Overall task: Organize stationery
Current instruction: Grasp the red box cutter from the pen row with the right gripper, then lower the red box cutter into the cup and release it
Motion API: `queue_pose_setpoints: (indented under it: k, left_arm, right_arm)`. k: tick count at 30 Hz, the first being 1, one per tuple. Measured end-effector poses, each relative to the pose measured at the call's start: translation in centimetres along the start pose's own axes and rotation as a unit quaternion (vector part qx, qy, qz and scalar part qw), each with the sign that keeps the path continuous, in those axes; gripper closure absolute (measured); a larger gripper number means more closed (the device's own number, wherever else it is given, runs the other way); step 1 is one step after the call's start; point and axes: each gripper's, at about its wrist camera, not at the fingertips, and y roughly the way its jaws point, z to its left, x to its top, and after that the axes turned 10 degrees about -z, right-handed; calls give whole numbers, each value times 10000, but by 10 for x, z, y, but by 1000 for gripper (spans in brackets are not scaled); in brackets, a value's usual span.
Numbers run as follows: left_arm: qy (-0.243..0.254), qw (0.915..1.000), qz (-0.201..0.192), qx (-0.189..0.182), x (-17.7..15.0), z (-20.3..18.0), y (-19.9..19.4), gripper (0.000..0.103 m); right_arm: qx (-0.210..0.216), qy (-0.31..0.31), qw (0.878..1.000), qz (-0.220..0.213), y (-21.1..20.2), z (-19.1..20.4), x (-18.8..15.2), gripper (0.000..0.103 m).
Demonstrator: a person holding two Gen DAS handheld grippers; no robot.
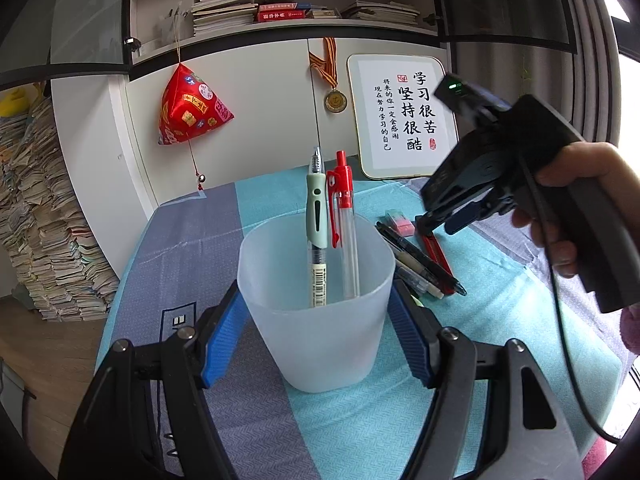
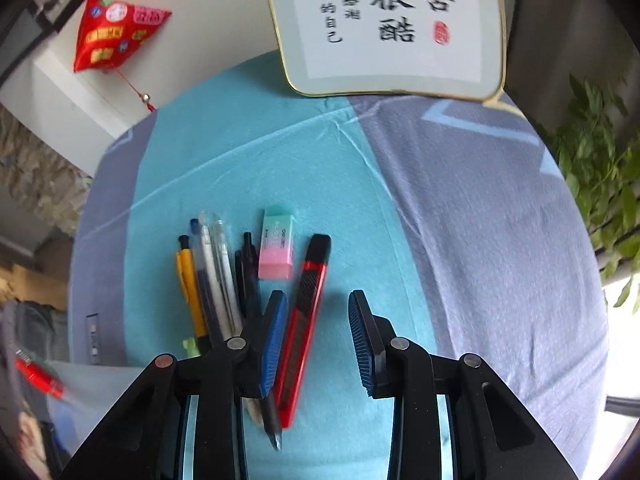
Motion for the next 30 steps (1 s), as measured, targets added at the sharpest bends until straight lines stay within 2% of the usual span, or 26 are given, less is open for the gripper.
queue_pose_setpoints:
  k: [3, 6, 7, 9, 12, 15, 20, 23, 25, 28, 30]
  left_arm:
    - [-21, 10000, 3, -2, 0, 0, 1, 34]
    - [-22, 10000, 3, 1, 0, 0, 1, 34]
    - [-22, 10000, 3, 1, 0, 0, 1, 34]
    - [-24, 10000, 2, 0, 0, 0, 1, 34]
    - [-18, 10000, 4, 3, 0, -1, 1, 34]
    - [-13, 10000, 0, 1, 0, -1, 2, 34]
    - [-18, 10000, 3, 3, 1, -1, 2, 34]
    - [24, 10000, -2, 18, 1, -2, 2, 34]
    - [24, 10000, -2, 19, 1, -2, 2, 34]
    - [-3, 10000, 0, 6, 1, 0, 2, 34]
    - [-15, 10000, 1, -1, 0, 0, 2, 34]
  right_arm:
    - [-105, -50, 9999, 86, 9, 9, 0, 70]
    - [-449, -269, 9986, -73, 15, 19, 6, 70]
    - [-560, -399, 9976, -96, 17, 22, 7, 86]
    - [-575, -514, 9970, -39, 19, 26, 8, 89]
    - [153, -91, 9998, -74, 0, 14, 13, 89]
    - [295, -221, 9983, -444, -35, 13, 12, 89]
    - [1002, -537, 9880, -1047, -102, 30, 2, 89]
    - [1644, -740, 9715, -1539, -143, 48, -8, 89]
    - [2039, -960, 9559, -1882, -165, 66, -15, 89]
    - [2344, -1265, 9355, -2322, -178, 92, -25, 89]
    - [2448, -1416, 9278, -2433, -174, 108, -29, 89]
